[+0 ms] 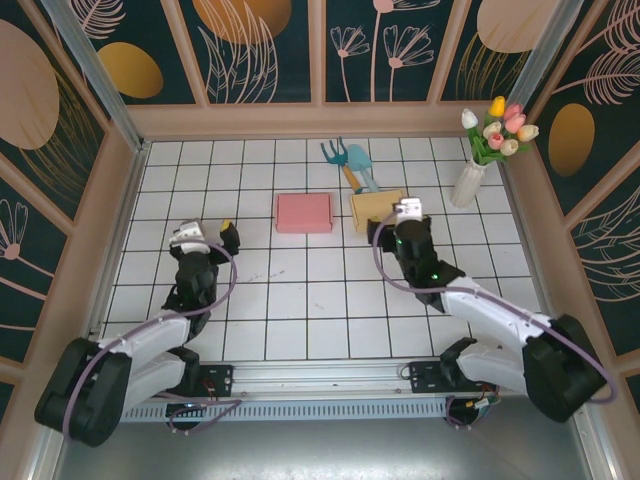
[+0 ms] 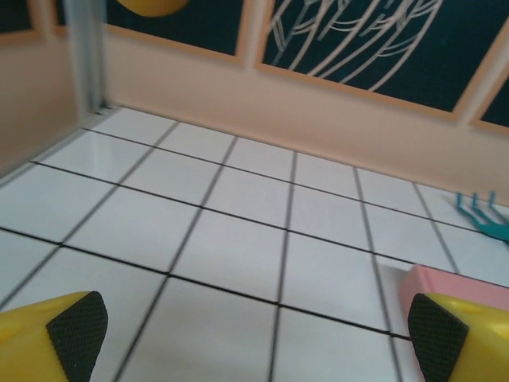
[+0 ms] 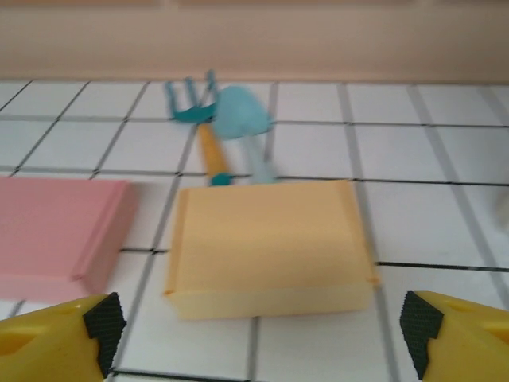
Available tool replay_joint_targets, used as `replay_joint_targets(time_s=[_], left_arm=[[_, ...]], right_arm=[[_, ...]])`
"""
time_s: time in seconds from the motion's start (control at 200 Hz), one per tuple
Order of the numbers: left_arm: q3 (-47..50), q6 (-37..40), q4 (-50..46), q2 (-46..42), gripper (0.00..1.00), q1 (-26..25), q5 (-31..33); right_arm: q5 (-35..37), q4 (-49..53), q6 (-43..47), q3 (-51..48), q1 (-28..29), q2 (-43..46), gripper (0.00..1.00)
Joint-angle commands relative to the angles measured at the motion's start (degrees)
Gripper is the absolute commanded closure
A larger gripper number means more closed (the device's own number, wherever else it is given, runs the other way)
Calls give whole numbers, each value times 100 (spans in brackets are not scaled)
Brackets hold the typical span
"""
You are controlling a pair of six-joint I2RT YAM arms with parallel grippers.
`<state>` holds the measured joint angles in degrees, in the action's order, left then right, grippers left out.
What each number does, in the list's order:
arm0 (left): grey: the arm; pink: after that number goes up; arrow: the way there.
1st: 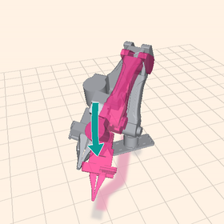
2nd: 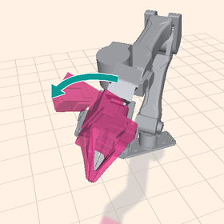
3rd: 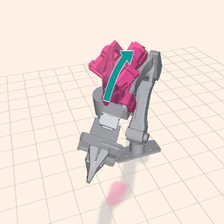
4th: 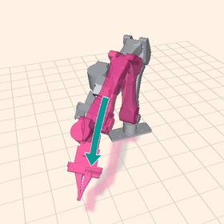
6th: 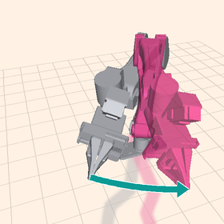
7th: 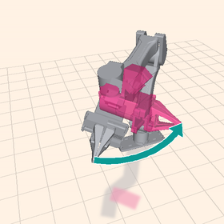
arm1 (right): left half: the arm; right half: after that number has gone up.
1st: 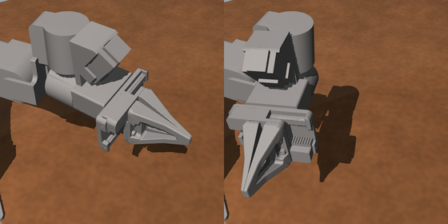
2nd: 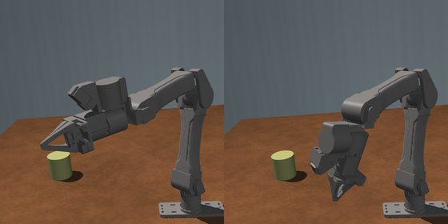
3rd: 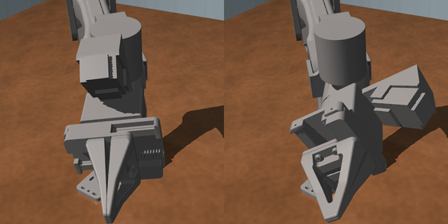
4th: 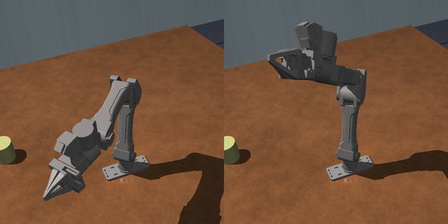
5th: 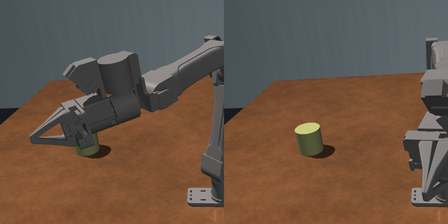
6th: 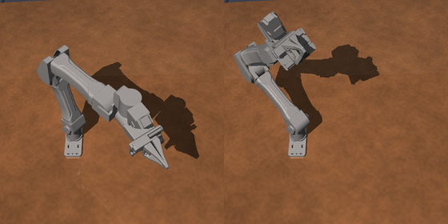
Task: Fold the paper box
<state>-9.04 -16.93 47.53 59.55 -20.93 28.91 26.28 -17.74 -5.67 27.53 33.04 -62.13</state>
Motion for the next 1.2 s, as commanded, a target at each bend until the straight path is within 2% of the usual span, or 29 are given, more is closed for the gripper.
replay_joint_targets(time_s=[0.0, 0.05, 0.165, 0.23, 0.305, 0.34, 0.425, 0.49, 0.55, 0.585, 0.656, 0.706, 0.856, 1.001, 1.021, 1.046, 1.076, 1.101, 1.191], left_arm=[[-11, 563, 628, -283, 1, 18, 945], [44, 668, 709, -342, 1, 17, 1114], [41, 825, 741, -335, 2, 18, 1003], [-54, 962, 701, -229, 1, 16, 893], [-136, 1354, 644, -114, 1, 14, 555], [-105, 1587, 680, -36, 1, 18, 480], [220, 1777, 1289, 341, 1, 104, 820], [541, 1723, 2084, 726, 1, 444, 470], [513, 1731, 1989, 740, 1, 573, -87], [517, 1579, 2249, 880, 1, 757, -417], [337, 1373, 2397, 1229, 1, 995, -645], [66, 1445, 2088, 1399, 1, 1116, -799], [-289, 1431, 1937, 1788, 1, 1562, -1279], [126, 1169, 3944, 2911, 1, 1864, -1265], [85, 1159, 3859, 2892, 1, 1864, -1276], [-70, 1117, 3298, 2743, 1, 1864, -1248], [-269, 1066, 2818, 2697, 1, 1877, -1167], [-352, 1054, 2806, 2800, 1, 1882, -1099], [-308, 1033, 2878, 2800, 1, 1891, -1020]], right_arm=[[499, -833, 535, -713, -619, 364, 4], [371, -1158, 622, -1076, -1026, 449, 2], [-68, -1990, 326, -1899, -2271, 371, 1], [-176, -1493, -85, -1784, -2853, 471, 1], [-887, -1612, -58, -1879, -3283, 590, 1], [-978, -1651, -70, -1856, -3392, 539, 1], [-903, -1798, -120, -1718, -3596, 196, 1], [-1308, -2084, 34, -1623, -3715, -132, 1], [-1716, -2374, 177, -1541, -3726, -407, 1], [-1920, -2532, 235, -1493, -3730, -559, 1], [-2241, -2920, 256, -1467, -3731, -777, 1], [-2389, -3382, 215, -1579, -3721, -857, 1], [-2746, -4592, 128, -1713, -3725, -1336, 1], [-3033, -5952, 305, -1856, -3718, -2333, 1], [-3108, -6120, 338, -1852, -3724, -2527, 1], [-3236, -6336, 388, -1822, -3722, -2696, 1], [-3389, -5979, 452, -1729, -3717, -2619, 1], [-3418, -5653, 459, -1624, -3722, -2547, 1], [-3348, -5484, 323, -1486, -3801, -2605, 1]])
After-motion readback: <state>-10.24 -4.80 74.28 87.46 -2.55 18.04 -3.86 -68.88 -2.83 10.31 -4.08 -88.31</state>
